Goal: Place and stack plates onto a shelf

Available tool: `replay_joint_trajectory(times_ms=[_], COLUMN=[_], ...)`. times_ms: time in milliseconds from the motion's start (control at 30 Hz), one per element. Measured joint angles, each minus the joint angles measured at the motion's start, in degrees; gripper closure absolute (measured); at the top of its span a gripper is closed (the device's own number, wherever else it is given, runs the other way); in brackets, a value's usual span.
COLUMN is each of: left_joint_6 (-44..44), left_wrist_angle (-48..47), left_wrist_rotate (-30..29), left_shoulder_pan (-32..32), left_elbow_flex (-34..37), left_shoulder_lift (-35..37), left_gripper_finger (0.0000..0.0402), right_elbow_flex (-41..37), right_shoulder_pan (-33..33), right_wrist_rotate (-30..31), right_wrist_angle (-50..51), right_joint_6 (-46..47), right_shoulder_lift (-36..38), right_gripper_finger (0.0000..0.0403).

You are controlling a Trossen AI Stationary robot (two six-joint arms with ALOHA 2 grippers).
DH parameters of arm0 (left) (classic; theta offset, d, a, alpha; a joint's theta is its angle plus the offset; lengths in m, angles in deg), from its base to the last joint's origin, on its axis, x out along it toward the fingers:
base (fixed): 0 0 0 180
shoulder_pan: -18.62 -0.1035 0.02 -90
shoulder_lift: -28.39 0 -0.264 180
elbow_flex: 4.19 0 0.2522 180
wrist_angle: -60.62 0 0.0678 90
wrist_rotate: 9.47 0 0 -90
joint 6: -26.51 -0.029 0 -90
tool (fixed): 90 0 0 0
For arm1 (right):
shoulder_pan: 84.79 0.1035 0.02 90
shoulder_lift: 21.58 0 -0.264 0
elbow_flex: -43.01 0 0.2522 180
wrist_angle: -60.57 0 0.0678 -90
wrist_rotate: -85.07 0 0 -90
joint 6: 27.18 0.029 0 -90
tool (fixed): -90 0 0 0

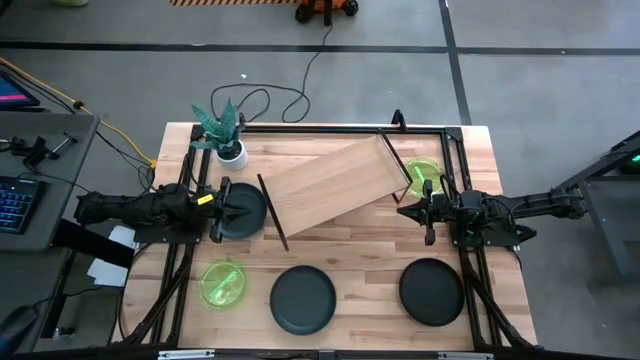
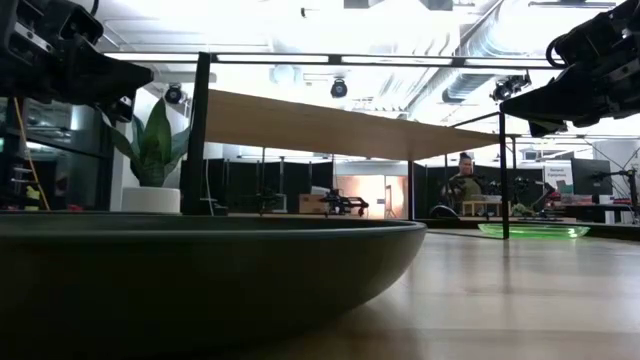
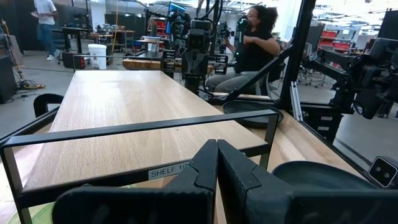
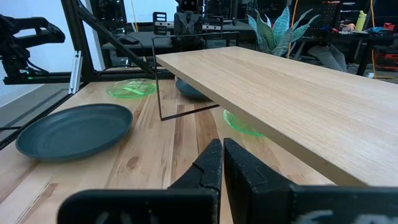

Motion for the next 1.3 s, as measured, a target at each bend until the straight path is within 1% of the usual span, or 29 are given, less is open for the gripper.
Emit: replay_joint_trajectory(times_ms=[767, 833, 867, 900, 967, 1000, 1033, 1067, 1100, 1133, 1167, 1233, 1300], left_joint_6=[0.0, 0.0, 0.0, 0.0, 0.0, 0.0, 0.0, 0.0, 0.0, 0.0, 0.0, 0.0, 0.0], left_wrist_angle=[0.0, 0.0, 0.0, 0.0, 0.0, 0.0, 0.0, 0.0, 0.0, 0.0, 0.0, 0.0, 0.0], left_wrist_rotate=[0.0, 0.0, 0.0, 0.0, 0.0, 0.0, 0.0, 0.0, 0.0, 0.0, 0.0, 0.0, 0.0], left_shoulder_pan=[0.0, 0.0, 0.0, 0.0, 0.0, 0.0, 0.0, 0.0, 0.0, 0.0, 0.0, 0.0, 0.0], left_elbow_flex=[0.0, 0.0, 0.0, 0.0, 0.0, 0.0, 0.0, 0.0, 0.0, 0.0, 0.0, 0.0, 0.0], left_shoulder_lift=[0.0, 0.0, 0.0, 0.0, 0.0, 0.0, 0.0, 0.0, 0.0, 0.0, 0.0, 0.0, 0.0], left_gripper_finger=[0.0401, 0.0401, 0.0401, 0.0401, 0.0401, 0.0401, 0.0401, 0.0401, 0.0401, 0.0401, 0.0401, 0.0401, 0.0401], right_elbow_flex=[0.0, 0.0, 0.0, 0.0, 0.0, 0.0, 0.1, 0.5, 1.5, 2.7, 4.2, 8.3, 13.4], right_shoulder_pan=[0.0, 0.0, 0.0, 0.0, 0.0, 0.0, 0.1, 0.4, 0.8, 1.6, 2.6, 4.7, 6.9], right_wrist_rotate=[0.0, -0.1, -0.4, -0.6, -0.9, -2.4, -5.3, -10.0, -15.1, -18.6, -19.7, -18.2, -16.3], right_wrist_angle=[-0.9, -5.8, -9.2, -13.5, -25.2, -30.1, -34.3, -35.9, -35.6, -34.7, -33.1, -25.9, -11.9], right_joint_6=[-0.3, 0.8, 3.5, 6.0, 10.5, 11.9, 12.8, 13.5, 14.4, 16.0, 18.0, 21.9, 26.6], right_shoulder_lift=[0.0, 0.0, 0.0, 0.0, -0.5, -0.7, -1.4, -2.2, -3.5, -5.2, -7.1, -11.4, -16.2], right_gripper_finger=[0.0402, 0.0402, 0.0402, 0.0402, 0.0402, 0.0402, 0.0402, 0.0402, 0.0402, 0.0402, 0.0402, 0.0402, 0.0402])
